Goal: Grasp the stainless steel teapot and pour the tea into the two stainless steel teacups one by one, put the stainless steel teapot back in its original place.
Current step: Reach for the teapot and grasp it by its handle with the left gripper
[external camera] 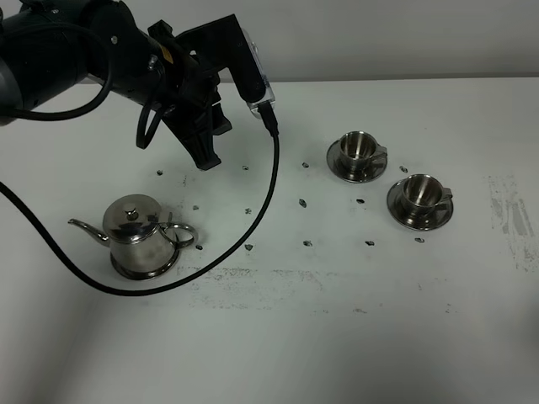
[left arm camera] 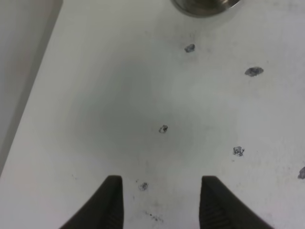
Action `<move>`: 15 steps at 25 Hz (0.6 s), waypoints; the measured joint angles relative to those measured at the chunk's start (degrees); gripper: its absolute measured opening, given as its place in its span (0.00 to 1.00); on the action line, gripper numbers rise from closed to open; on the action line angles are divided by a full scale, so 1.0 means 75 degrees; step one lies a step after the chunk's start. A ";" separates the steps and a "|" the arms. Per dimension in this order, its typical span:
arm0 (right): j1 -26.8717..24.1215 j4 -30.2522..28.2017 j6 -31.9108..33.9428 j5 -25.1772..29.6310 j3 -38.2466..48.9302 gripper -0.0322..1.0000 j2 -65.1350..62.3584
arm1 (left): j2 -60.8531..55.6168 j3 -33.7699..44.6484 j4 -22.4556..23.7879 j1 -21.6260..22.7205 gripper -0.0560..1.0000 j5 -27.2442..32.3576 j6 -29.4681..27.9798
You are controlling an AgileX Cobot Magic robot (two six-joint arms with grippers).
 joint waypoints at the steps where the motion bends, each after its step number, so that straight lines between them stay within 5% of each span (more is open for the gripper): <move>1: 0.0000 -0.0163 0.0109 0.0051 0.0139 0.44 -0.0218 | 0.0000 0.0000 0.0000 0.0000 0.40 0.0009 0.0006; 15: 0.0000 -0.1484 0.0529 0.0460 0.0806 0.44 -0.1713 | 0.0000 0.0000 0.0000 0.0000 0.40 0.0061 0.0024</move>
